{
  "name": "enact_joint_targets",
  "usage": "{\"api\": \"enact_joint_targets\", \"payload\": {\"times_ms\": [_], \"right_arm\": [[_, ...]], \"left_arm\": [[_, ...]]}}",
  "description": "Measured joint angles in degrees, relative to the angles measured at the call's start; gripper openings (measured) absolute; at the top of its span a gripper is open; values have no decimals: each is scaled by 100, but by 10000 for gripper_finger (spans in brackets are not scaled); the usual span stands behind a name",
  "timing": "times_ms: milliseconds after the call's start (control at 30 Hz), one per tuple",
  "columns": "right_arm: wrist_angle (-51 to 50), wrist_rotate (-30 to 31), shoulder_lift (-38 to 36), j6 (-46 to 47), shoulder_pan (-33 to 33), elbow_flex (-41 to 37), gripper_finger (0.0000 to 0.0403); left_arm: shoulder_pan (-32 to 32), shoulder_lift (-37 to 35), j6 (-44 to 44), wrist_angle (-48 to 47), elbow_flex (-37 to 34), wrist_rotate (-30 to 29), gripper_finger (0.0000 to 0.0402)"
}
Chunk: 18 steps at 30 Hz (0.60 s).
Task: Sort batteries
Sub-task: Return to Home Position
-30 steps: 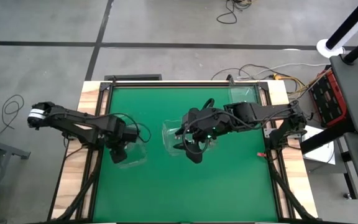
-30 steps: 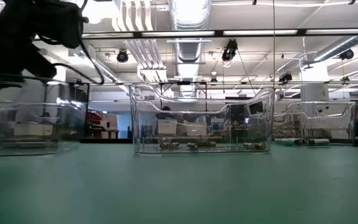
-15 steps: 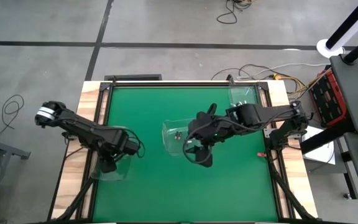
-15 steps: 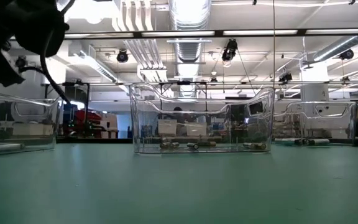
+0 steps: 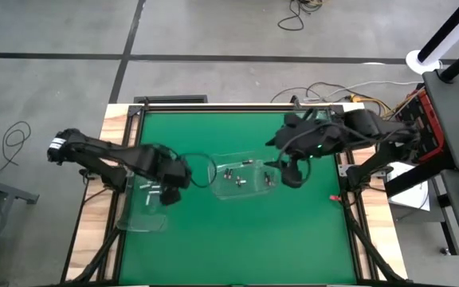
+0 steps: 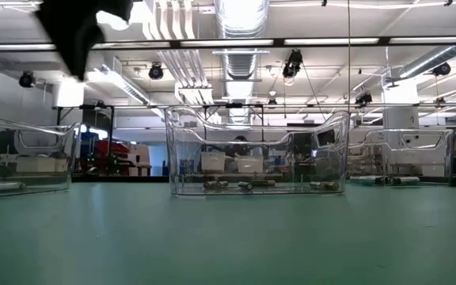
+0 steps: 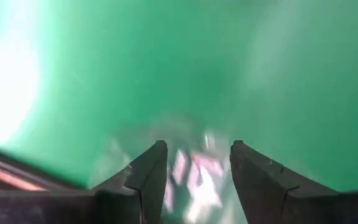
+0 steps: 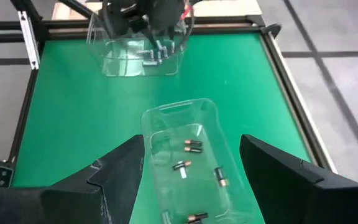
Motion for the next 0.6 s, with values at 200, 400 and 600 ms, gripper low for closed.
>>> {"api": "enact_joint_targets", "payload": {"times_ms": [200,400,600], "right_arm": [[-22,40,-350,-447,-15,-73,258],[756,0,-1063,-1098,-42,-1019,240],[2312,-296,-2355,-1426,-56,-3170,203]], "left_arm": [[181,-385,384,725,937,-1128,155],[187,-1432,289,2037,803,-916,155],[186,-2776,-129,3108,-200,-1979,155]]}}
